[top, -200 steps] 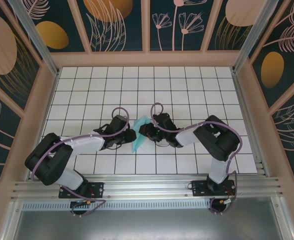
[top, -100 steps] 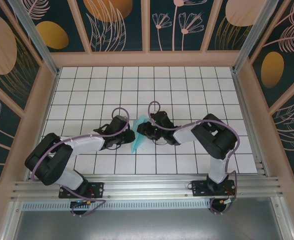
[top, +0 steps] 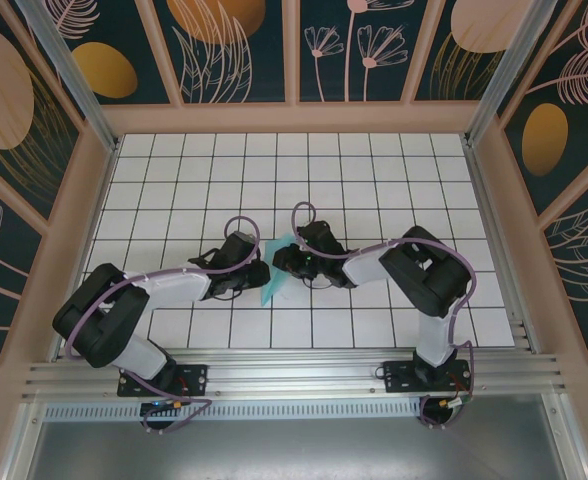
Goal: Fold a paper plane with a square sheet of paper (pick it up from the middle)
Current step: Turn over the paper at the center of the table.
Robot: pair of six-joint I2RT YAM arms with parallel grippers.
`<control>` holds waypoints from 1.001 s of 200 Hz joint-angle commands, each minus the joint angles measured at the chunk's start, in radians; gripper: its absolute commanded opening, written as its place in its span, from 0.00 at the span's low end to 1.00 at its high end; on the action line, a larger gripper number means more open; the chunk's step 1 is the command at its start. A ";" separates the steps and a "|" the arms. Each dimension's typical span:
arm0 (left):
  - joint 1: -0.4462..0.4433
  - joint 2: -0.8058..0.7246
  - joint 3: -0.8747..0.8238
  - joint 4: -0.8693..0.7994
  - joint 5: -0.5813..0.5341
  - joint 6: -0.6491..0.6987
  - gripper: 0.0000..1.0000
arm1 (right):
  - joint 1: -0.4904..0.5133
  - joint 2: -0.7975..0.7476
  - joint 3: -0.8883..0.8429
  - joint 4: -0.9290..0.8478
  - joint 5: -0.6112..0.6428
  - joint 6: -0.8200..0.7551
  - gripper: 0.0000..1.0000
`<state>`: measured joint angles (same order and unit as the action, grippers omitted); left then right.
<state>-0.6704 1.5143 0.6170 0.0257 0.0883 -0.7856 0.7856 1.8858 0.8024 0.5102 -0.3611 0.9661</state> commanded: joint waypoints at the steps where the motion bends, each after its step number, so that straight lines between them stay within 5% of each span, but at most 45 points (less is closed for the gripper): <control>1: -0.003 0.001 -0.008 0.008 -0.002 0.009 0.26 | 0.009 0.013 0.032 -0.032 0.003 -0.032 0.26; 57: -0.004 -0.086 -0.015 0.005 -0.012 -0.004 0.32 | 0.010 -0.032 0.049 -0.092 0.031 -0.061 0.14; 103: -0.005 -0.270 -0.071 0.006 -0.122 -0.042 0.43 | 0.017 -0.124 0.115 -0.344 0.142 -0.175 0.11; 159: -0.004 -0.410 -0.123 -0.036 -0.280 -0.084 0.48 | 0.042 -0.226 0.293 -0.922 0.521 -0.278 0.11; 200: -0.004 -0.462 -0.137 -0.063 -0.355 -0.100 0.48 | 0.084 -0.139 0.489 -1.414 0.883 -0.206 0.12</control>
<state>-0.6704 1.0889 0.4950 -0.0055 -0.1837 -0.8600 0.8413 1.6939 1.1904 -0.4793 0.2260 0.7307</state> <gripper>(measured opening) 0.479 0.116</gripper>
